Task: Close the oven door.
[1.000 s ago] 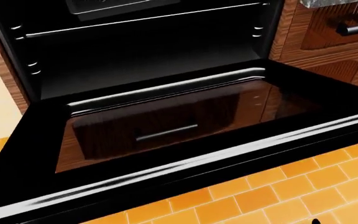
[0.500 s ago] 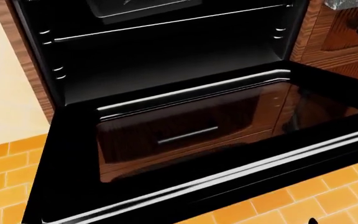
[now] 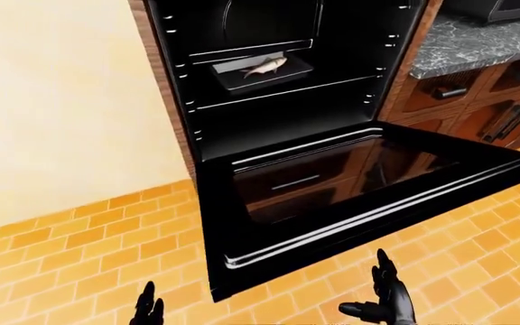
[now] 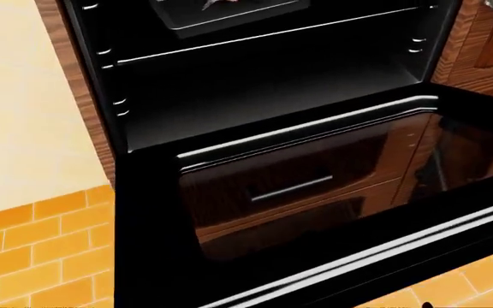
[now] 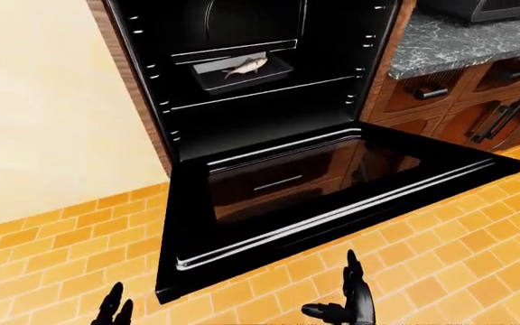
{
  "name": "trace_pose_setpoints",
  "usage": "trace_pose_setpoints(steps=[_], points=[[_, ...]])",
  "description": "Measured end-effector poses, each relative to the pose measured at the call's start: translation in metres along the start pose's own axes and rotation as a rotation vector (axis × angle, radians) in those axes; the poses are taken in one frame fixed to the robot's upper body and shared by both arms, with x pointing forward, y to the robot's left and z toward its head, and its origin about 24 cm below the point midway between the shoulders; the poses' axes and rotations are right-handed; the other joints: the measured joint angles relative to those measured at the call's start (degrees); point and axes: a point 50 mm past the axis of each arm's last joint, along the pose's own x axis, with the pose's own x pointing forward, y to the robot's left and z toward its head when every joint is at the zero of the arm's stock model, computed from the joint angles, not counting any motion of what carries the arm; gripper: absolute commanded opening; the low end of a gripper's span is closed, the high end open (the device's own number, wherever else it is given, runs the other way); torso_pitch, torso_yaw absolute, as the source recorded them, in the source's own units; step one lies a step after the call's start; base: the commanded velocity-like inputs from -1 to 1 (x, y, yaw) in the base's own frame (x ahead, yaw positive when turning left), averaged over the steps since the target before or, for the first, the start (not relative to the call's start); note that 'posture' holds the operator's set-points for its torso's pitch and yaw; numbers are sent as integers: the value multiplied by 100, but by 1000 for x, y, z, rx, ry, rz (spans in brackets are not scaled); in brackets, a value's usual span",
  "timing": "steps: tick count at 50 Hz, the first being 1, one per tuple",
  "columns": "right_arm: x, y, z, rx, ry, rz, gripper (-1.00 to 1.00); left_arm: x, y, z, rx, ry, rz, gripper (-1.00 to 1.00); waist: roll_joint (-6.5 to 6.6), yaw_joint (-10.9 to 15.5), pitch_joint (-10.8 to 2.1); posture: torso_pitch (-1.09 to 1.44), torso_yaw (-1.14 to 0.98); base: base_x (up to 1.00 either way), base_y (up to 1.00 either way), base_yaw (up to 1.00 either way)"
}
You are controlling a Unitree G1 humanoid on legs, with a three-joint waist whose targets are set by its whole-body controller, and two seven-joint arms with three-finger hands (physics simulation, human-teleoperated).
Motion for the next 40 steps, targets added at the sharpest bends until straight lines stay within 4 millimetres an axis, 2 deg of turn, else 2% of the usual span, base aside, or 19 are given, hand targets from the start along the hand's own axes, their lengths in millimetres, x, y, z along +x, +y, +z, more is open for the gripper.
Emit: trace_pose_setpoints(steps=[4,6,8,12,14,16,18,20,21,25,31,36,38,40], points=[[2,-2,3,2,-18,-11,100,-1,-1,-1,0,8,-6,100,-283,-7,-2,0,0,0,27,0],[2,0,3,1,-19,-7,100,-1,0,-1,2,7,-4,100,-473,-11,-21,0,0,0,27,0],[2,-4,4,-4,-17,-15,100,0,-5,-3,-7,11,-14,100,-355,-86,-11,0,0,0,27,0],[-2,-6,-1,2,4,-33,100,-2,-8,-7,-5,34,-33,100,-341,-107,-79,0,0,0,28,0],[-1,-6,0,1,-2,-30,100,-1,-6,-5,-3,25,-29,100,-223,-83,-43,0,0,0,28,0],[0,-6,2,-1,-11,-27,100,0,-5,-3,-1,14,-24,100,-48,-72,-3,0,0,0,27,0],[0,-6,2,-2,-12,-26,100,0,-4,-2,0,7,-21,100,167,-71,5,0,0,0,27,0],[0,-6,2,-3,-15,-24,100,-1,-4,-2,1,7,-18,100,465,-42,-49,0,0,0,27,0],[0,-2,1,6,-13,-19,100,0,-1,-1,3,8,-13,100,400,8,-39,0,0,0,27,0],[-1,7,-3,2,10,23,100,-1,4,0,0,3,13,100,333,82,-46,0,0,0,27,0],[0,-1,1,0,-8,-7,100,0,-1,0,0,3,-4,100,-100,0,7,0,0,0,27,0],[1,-1,2,1,-15,-8,100,0,0,-1,0,9,-5,100,-504,-21,-22,0,0,0,27,0],[1,-5,2,-1,-12,-19,100,0,-6,-3,-8,14,-18,100,-370,-86,-9,0,0,0,28,0],[-1,-6,0,2,-1,-30,100,-1,-8,-6,-7,28,-32,100,-390,-104,-61,0,0,0,27,0]])
